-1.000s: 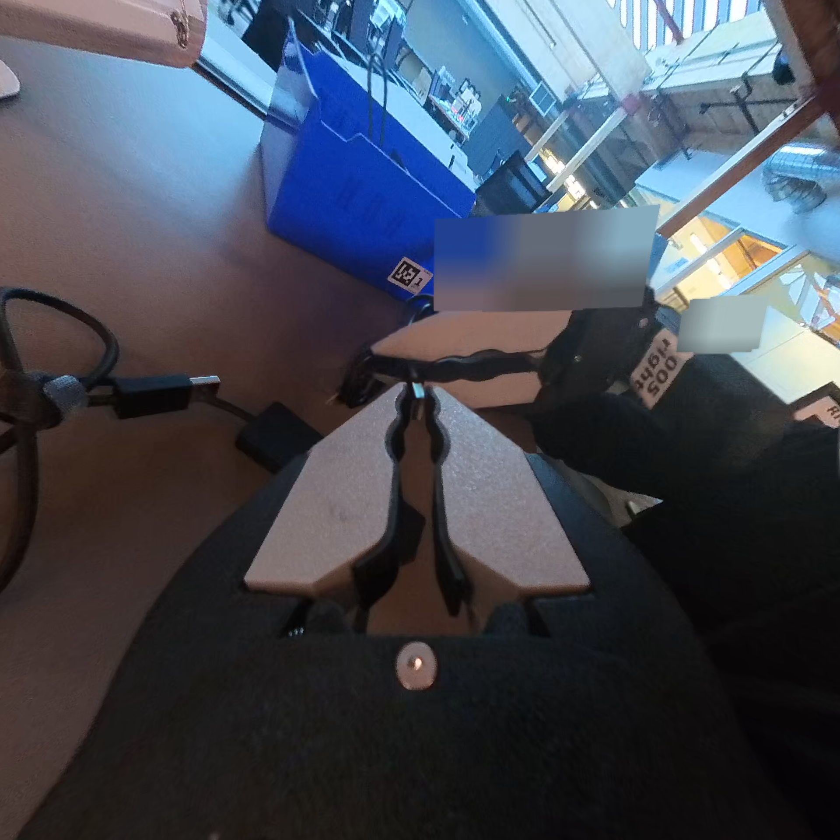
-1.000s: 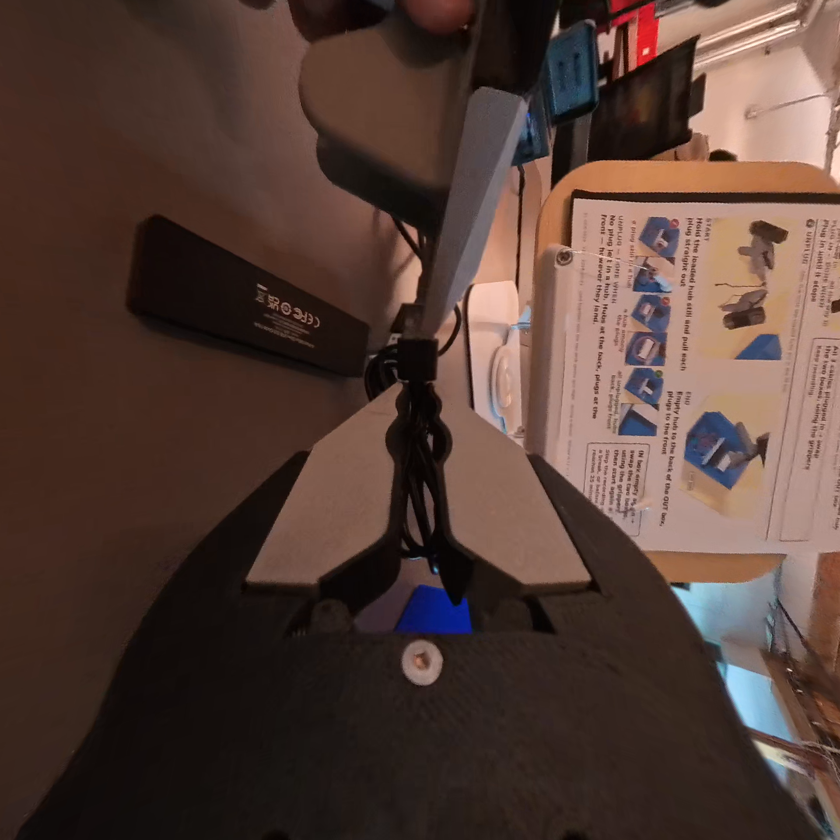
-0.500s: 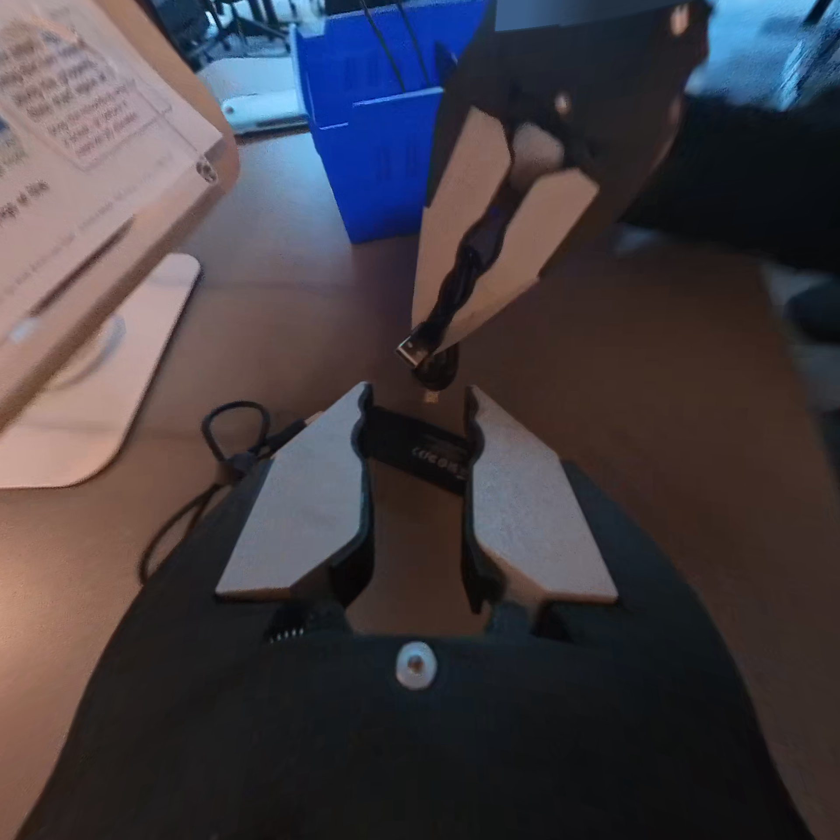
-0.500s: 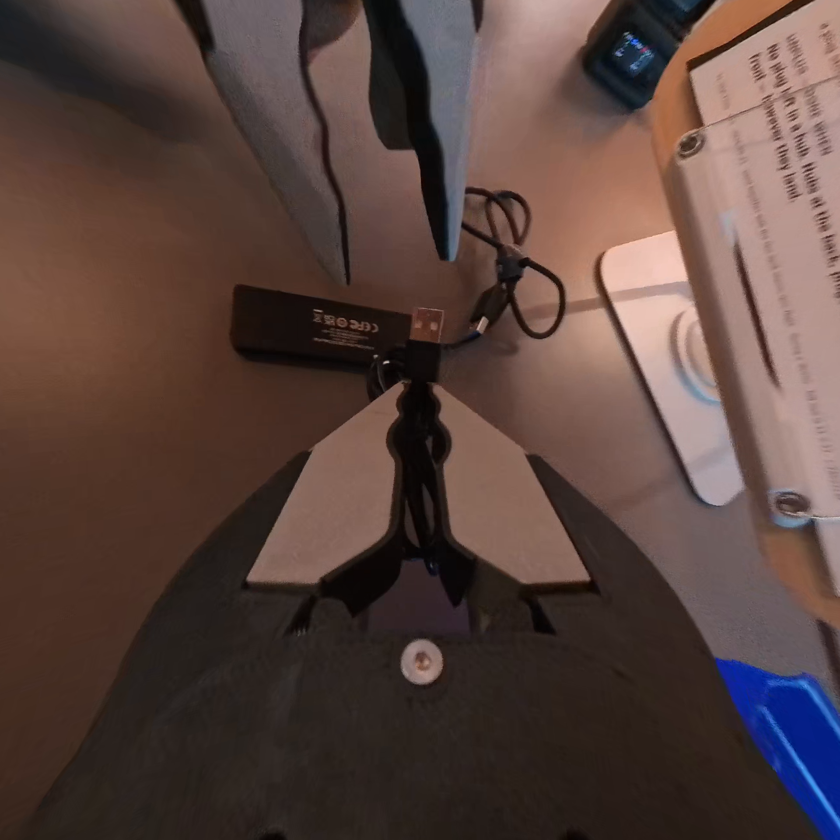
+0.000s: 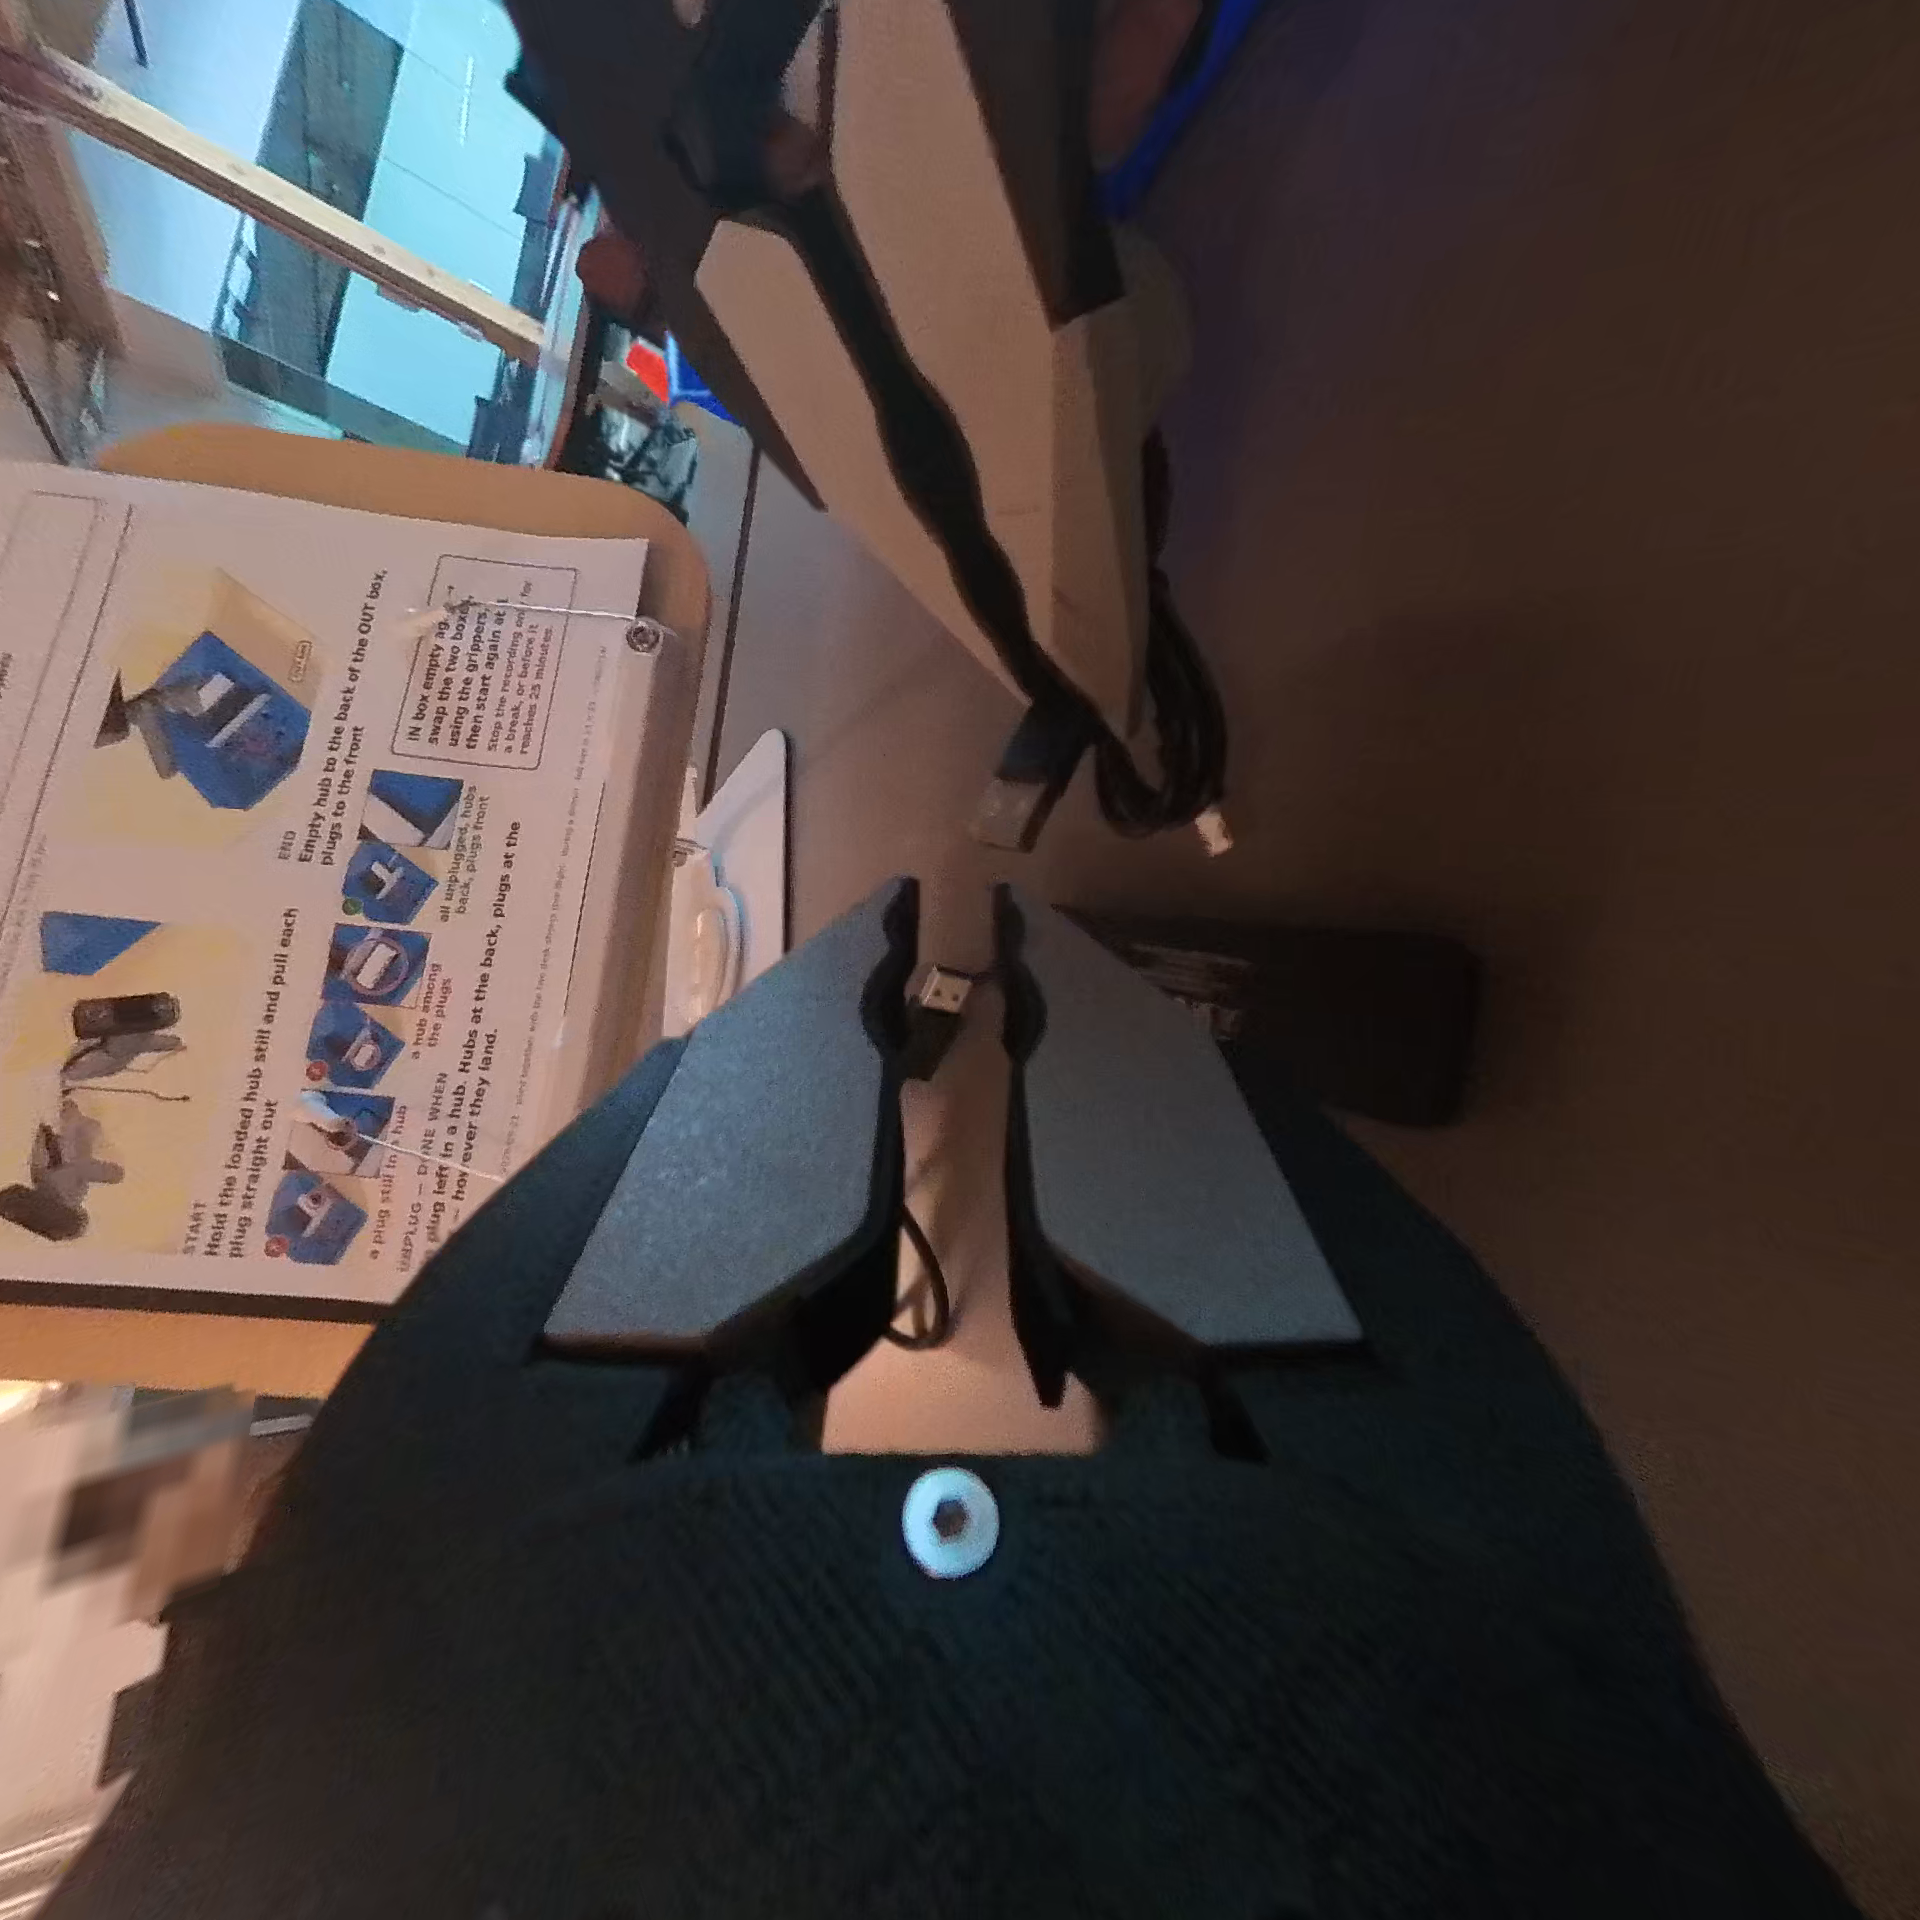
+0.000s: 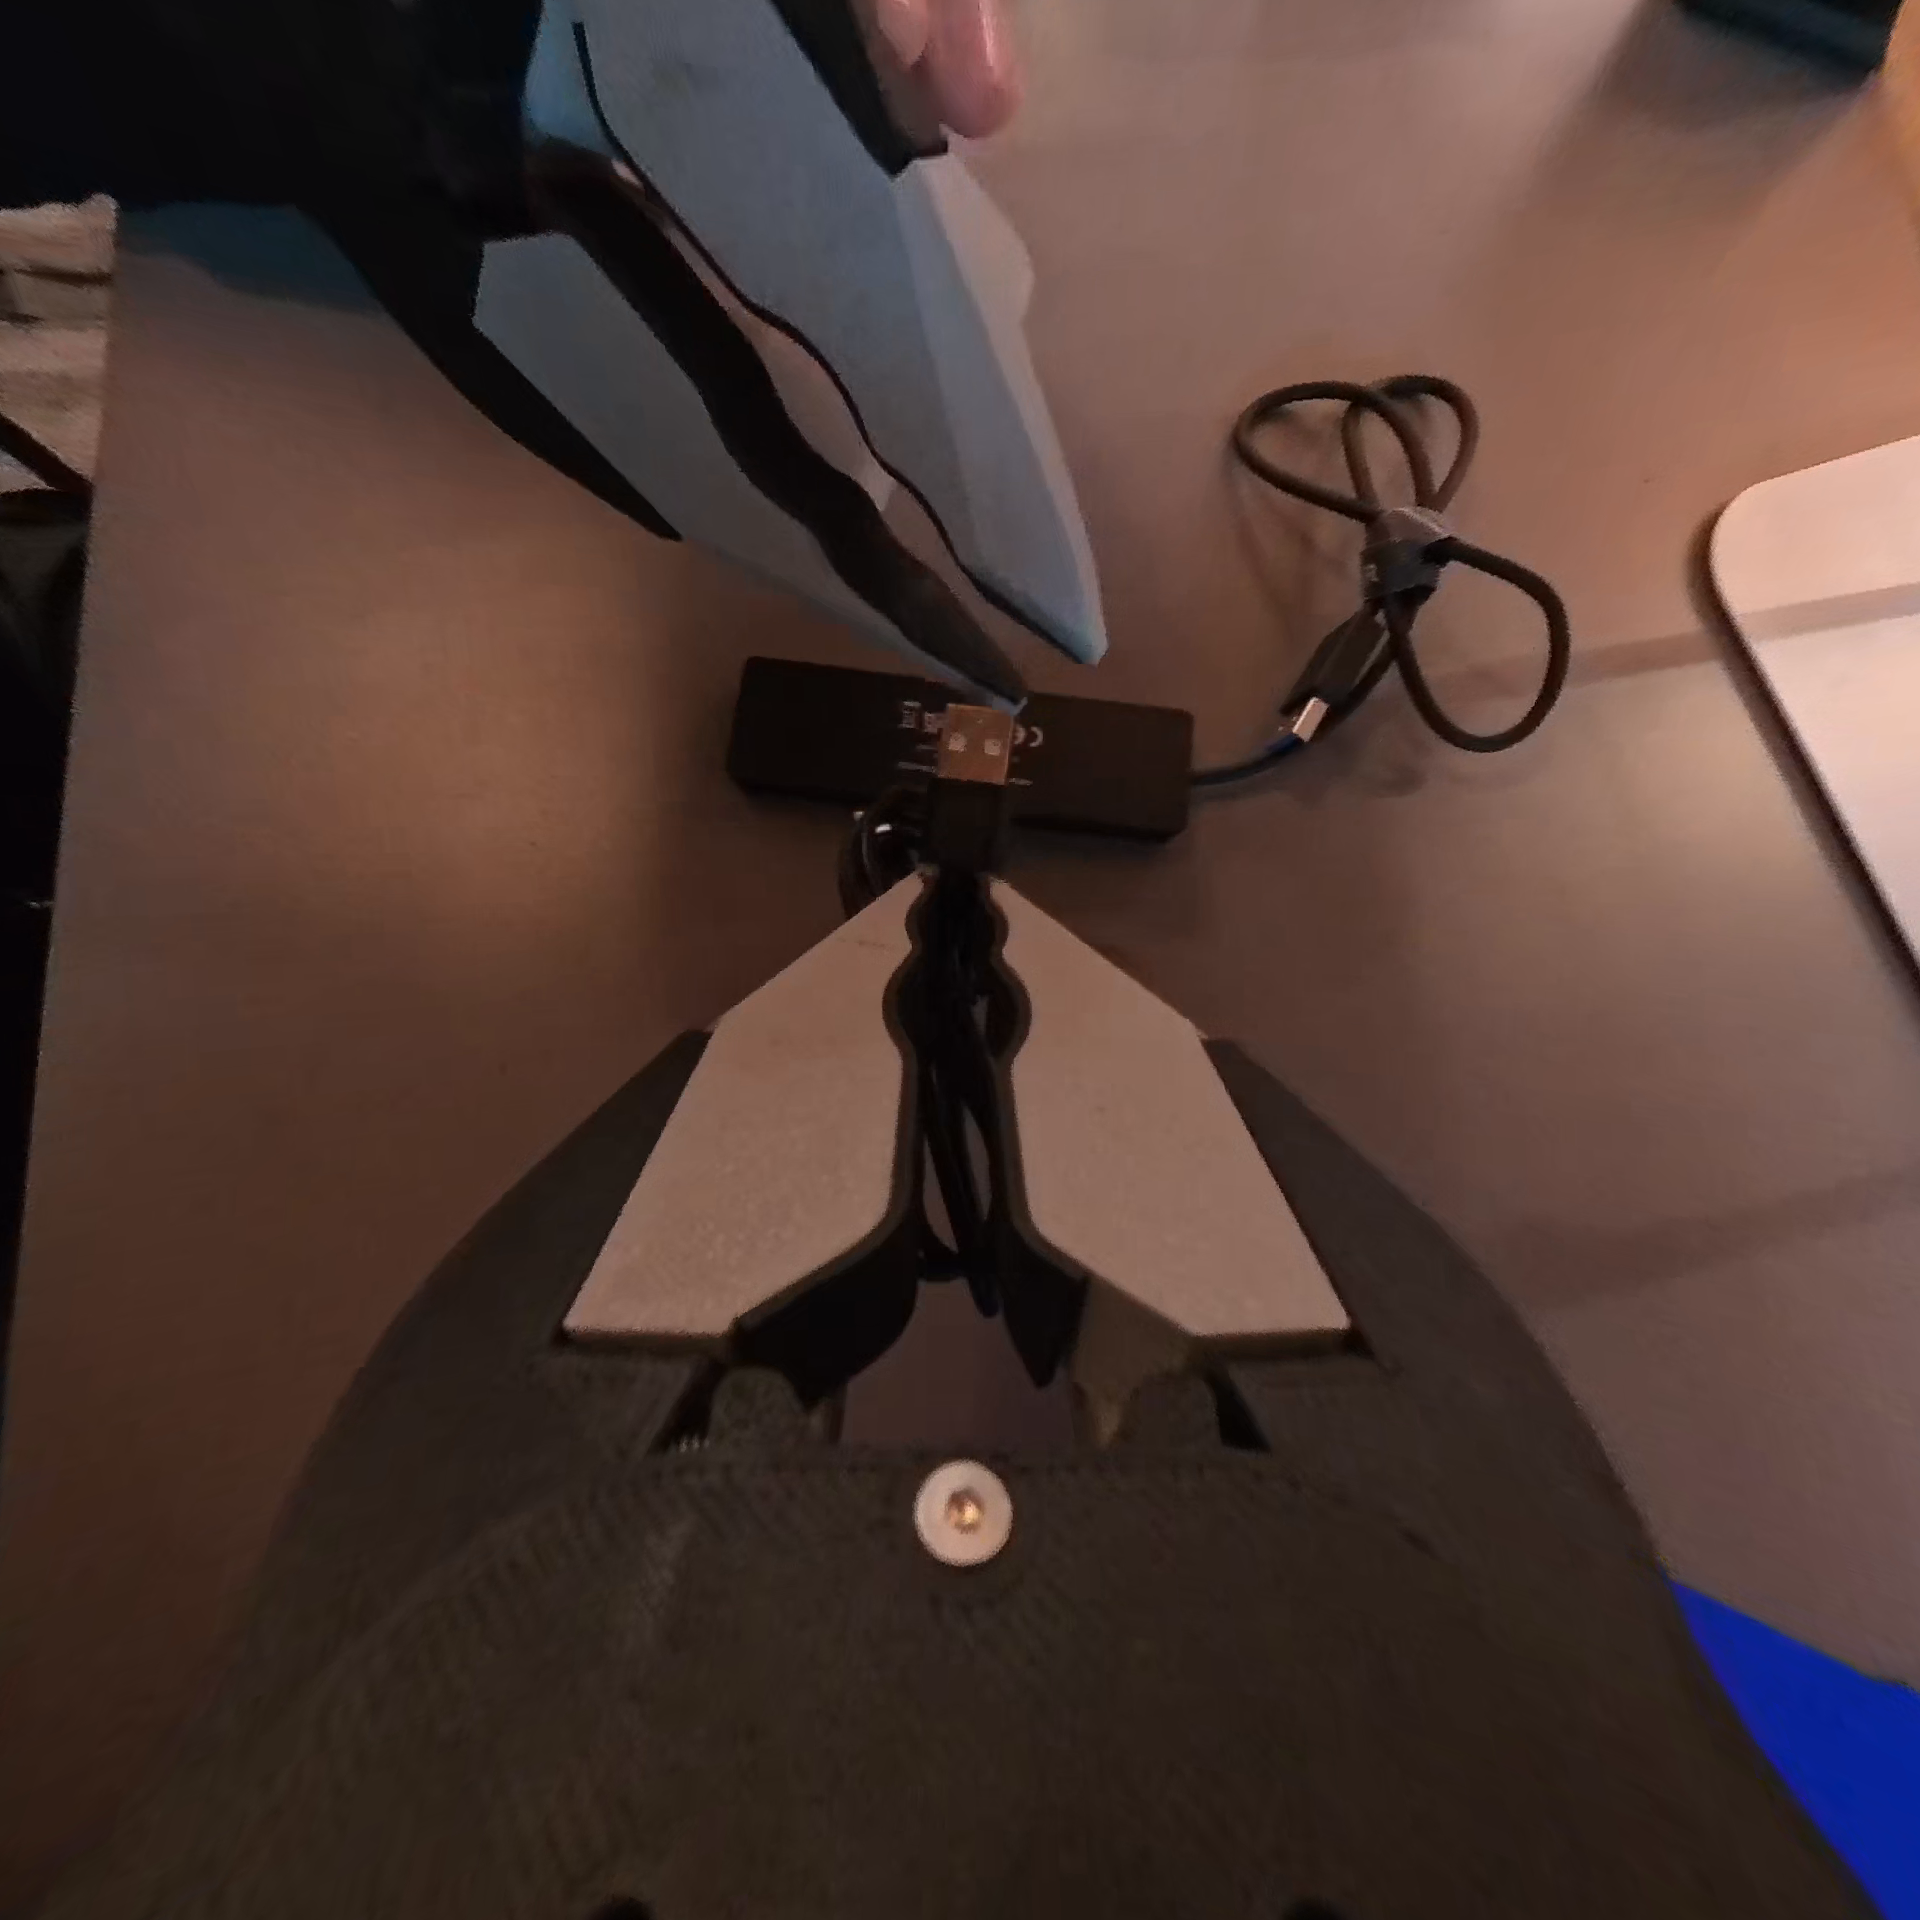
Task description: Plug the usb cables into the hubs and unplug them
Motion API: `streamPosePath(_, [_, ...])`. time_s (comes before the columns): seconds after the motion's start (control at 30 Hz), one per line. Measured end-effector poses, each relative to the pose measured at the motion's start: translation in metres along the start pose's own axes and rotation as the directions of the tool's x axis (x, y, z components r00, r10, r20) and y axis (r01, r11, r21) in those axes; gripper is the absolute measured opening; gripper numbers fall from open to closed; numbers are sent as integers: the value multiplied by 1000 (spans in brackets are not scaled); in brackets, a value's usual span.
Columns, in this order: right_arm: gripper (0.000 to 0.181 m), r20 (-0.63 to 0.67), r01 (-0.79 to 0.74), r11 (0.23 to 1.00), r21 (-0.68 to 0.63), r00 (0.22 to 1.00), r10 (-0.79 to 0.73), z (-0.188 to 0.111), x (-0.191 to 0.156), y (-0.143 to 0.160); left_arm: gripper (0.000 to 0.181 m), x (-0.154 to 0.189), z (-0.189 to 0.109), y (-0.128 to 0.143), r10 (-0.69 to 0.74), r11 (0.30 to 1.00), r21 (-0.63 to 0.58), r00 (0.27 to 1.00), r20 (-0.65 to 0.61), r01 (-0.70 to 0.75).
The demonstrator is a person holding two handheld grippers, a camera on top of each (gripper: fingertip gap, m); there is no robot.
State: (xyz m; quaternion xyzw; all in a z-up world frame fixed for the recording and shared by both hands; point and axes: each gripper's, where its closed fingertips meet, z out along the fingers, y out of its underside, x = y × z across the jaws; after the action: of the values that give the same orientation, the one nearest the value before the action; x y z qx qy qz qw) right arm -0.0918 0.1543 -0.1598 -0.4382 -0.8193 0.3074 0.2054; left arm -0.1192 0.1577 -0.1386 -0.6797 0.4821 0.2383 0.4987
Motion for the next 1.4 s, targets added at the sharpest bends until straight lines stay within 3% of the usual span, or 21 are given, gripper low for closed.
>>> streamPosePath(0.13, [3, 42, -31, 999, 10, 999, 31, 0, -4, -1, 12, -2, 0, -8, 61, 998, 16, 997, 50, -62])
streamPosePath(0.23, [4, 71, -64, 998, 28, 996, 62, -3, -3, -2, 1, 4, 0, -10, 101, 994, 23, 994, 44, -102])
streamPosePath(0.3, [3, 91, -85, 995, 49, 993, 80, -6, -3, -4, 14, 7, 1, -12, 97, 995, 32, 995, 29, -98])
streamPosePath(0.37, [3, 139, -87, 994, 62, 987, 78, -9, -9, -6, 16, 5, 1, -12, 94, 995, 25, 995, 38, -95])
streamPosePath(0.53, [3, 147, -68, 997, 39, 987, 62, -3, -15, -6, 13, 11, 2, -21, 118, 991, 62, 992, 33, -120])
streamPosePath(0.77, [4, 180, -122, 992, 34, 977, 114, -5, -12, -4, 8, 13, 3, -21, 182, 983, 19, 982, 57, -183])
streamPosePath(0.97, [17, 22, -102, 995, 11, 995, 102, -1, 8, 0, 4, 13, 10, -8, 219, 972, -104, 974, 50, -213])
streamPosePath(1.17, [25, -26, -119, 992, 29, 992, 120, -6, 15, -4, 4, 4, 8, -12, 229, 968, -128, 968, 106, -216])
streamPosePath(1.3, [26, -168, -5, 998, -69, 986, -7, -2, 22, 3, 4, 5, 10, -9, 207, 971, -138, 974, 89, -194])
streamPosePath(1.4, [27, -310, 117, 972, -202, 934, -177, -1, 31, 11, 3, 9, 12, -7, 180, 974, -149, 983, 46, -171])
